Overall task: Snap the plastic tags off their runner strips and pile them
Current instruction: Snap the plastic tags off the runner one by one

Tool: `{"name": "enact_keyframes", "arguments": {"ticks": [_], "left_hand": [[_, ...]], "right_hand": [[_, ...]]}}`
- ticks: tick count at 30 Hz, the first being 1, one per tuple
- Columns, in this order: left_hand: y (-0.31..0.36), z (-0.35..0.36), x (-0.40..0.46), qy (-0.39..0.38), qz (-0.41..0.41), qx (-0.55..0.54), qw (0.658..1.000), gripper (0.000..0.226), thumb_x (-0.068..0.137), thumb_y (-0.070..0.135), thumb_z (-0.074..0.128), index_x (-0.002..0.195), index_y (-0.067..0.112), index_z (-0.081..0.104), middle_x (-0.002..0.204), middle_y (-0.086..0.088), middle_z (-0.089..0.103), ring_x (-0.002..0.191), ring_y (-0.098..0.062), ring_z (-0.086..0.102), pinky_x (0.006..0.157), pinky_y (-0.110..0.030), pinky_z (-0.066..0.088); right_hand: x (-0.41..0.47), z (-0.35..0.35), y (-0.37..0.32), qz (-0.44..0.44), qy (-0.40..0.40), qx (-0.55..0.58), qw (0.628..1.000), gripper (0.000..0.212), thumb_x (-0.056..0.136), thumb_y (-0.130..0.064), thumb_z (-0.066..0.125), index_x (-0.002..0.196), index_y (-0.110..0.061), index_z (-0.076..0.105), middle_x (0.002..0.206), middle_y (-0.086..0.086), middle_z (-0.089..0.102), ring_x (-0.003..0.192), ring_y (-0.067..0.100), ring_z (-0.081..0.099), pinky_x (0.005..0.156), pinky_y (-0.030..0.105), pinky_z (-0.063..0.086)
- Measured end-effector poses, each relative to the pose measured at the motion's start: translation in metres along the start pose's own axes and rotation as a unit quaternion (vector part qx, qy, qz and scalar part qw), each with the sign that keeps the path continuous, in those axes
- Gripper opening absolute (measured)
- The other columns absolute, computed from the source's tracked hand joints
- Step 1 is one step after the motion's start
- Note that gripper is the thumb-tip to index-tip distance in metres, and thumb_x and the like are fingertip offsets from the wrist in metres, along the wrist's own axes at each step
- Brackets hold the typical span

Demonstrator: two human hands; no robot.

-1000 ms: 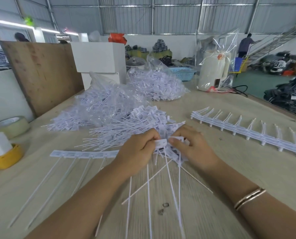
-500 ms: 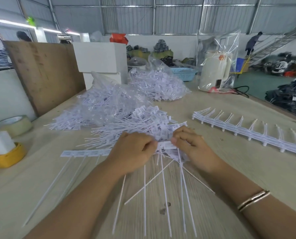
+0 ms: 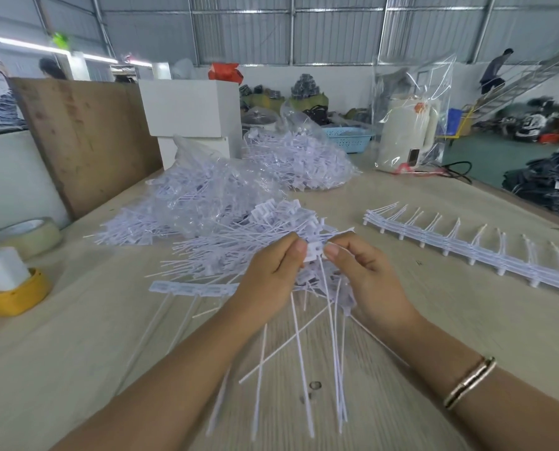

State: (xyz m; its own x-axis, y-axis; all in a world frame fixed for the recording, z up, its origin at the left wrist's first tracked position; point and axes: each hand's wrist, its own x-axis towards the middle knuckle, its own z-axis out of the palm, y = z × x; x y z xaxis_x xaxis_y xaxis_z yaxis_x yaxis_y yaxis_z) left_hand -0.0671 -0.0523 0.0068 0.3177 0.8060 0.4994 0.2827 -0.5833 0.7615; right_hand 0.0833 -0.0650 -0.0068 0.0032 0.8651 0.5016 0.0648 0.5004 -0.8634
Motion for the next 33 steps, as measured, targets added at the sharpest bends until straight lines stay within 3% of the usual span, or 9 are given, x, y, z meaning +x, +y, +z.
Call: {"name": "enact_keyframes", "arguments": {"ticks": [3, 8, 11, 14, 17, 20, 24, 28, 33], "left_hand": [[0.001, 0.003, -0.001, 0.009, 0.000, -0.028, 1.000, 0.031, 0.100, 0.025, 0.037, 0.070, 0.017, 0.042, 0.063, 0.009, 0.039, 0.062, -0.004, 0.040, 0.061, -0.014, 0.033], [0.004, 0.006, -0.002, -0.013, -0.009, -0.081, 0.997, 0.041, 0.095, 0.037, 0.036, 0.082, 0.000, 0.047, 0.074, -0.007, 0.045, 0.070, -0.008, 0.044, 0.069, -0.021, 0.037], [0.003, 0.002, -0.005, 0.001, -0.039, -0.122, 0.992, 0.035, 0.092, 0.047, 0.034, 0.075, 0.022, 0.051, 0.068, 0.015, 0.052, 0.063, 0.003, 0.050, 0.063, -0.009, 0.040], [-0.005, -0.013, -0.006, 0.001, -0.057, -0.119, 0.991, 0.032, 0.084, 0.055, 0.036, 0.079, 0.033, 0.059, 0.069, 0.014, 0.058, 0.063, 0.004, 0.054, 0.066, -0.007, 0.038], [-0.011, -0.016, -0.004, -0.040, -0.024, -0.023, 0.999, 0.035, 0.091, 0.043, 0.040, 0.074, 0.014, 0.050, 0.066, 0.003, 0.047, 0.063, -0.007, 0.046, 0.068, -0.021, 0.035], [-0.013, -0.011, 0.000, -0.039, 0.038, 0.103, 0.993, 0.028, 0.098, 0.023, 0.045, 0.070, 0.023, 0.045, 0.056, 0.011, 0.040, 0.052, -0.001, 0.039, 0.054, -0.014, 0.029], [-0.016, -0.007, -0.002, -0.027, 0.074, 0.203, 0.976, 0.017, 0.097, 0.027, 0.046, 0.089, 0.015, 0.056, 0.048, 0.012, 0.038, 0.043, -0.005, 0.038, 0.052, -0.022, 0.026], [-0.009, 0.001, -0.002, -0.016, 0.085, 0.244, 0.966, 0.023, 0.101, 0.022, 0.036, 0.105, 0.011, 0.056, 0.051, 0.011, 0.039, 0.047, -0.008, 0.042, 0.062, -0.031, 0.026], [-0.008, -0.005, 0.001, -0.009, 0.067, 0.242, 0.968, 0.023, 0.101, 0.024, 0.035, 0.102, 0.016, 0.056, 0.050, 0.012, 0.039, 0.046, 0.002, 0.038, 0.061, -0.029, 0.022]], "right_hand": [[-0.001, -0.001, -0.002, 0.015, 0.010, 0.051, 0.999, 0.032, 0.081, -0.030, 0.059, 0.084, 0.002, 0.062, 0.085, 0.027, 0.059, 0.081, 0.023, 0.058, 0.080, 0.035, 0.046], [-0.003, -0.001, -0.002, 0.026, -0.030, 0.127, 0.991, 0.015, 0.085, -0.025, 0.060, 0.077, -0.013, 0.066, 0.077, 0.001, 0.066, 0.075, 0.012, 0.063, 0.072, 0.021, 0.051], [0.002, -0.012, -0.005, 0.040, 0.010, 0.161, 0.986, 0.022, 0.088, -0.025, 0.053, 0.068, -0.023, 0.063, 0.080, -0.001, 0.066, 0.078, 0.012, 0.062, 0.081, 0.033, 0.045], [0.005, -0.035, -0.006, 0.042, 0.039, 0.179, 0.982, 0.024, 0.087, -0.012, 0.049, 0.065, -0.019, 0.057, 0.076, 0.001, 0.067, 0.076, 0.013, 0.061, 0.078, 0.025, 0.046], [0.006, -0.038, 0.000, 0.043, -0.041, -0.092, 0.994, 0.025, 0.087, -0.016, 0.057, 0.064, -0.023, 0.060, 0.075, -0.002, 0.061, 0.078, 0.014, 0.057, 0.078, 0.032, 0.042], [0.012, -0.033, 0.007, -0.017, -0.067, -0.376, 0.924, 0.012, 0.085, -0.027, 0.067, 0.074, -0.028, 0.064, 0.090, -0.006, 0.058, 0.098, 0.016, 0.052, 0.093, 0.044, 0.030], [0.009, -0.028, 0.008, -0.024, -0.037, -0.501, 0.864, 0.015, 0.088, -0.037, 0.061, 0.099, -0.031, 0.067, 0.101, -0.013, 0.053, 0.108, 0.011, 0.046, 0.075, 0.029, 0.015], [0.000, -0.014, -0.003, -0.021, -0.034, -0.294, 0.955, 0.023, 0.090, -0.045, 0.048, 0.078, -0.036, 0.066, 0.083, -0.018, 0.056, 0.094, 0.003, 0.050, 0.088, 0.027, 0.024], [0.000, -0.008, -0.006, 0.013, -0.047, -0.216, 0.975, 0.021, 0.088, -0.019, 0.063, 0.067, -0.023, 0.063, 0.074, -0.007, 0.057, 0.083, 0.014, 0.052, 0.086, 0.037, 0.038]]}}
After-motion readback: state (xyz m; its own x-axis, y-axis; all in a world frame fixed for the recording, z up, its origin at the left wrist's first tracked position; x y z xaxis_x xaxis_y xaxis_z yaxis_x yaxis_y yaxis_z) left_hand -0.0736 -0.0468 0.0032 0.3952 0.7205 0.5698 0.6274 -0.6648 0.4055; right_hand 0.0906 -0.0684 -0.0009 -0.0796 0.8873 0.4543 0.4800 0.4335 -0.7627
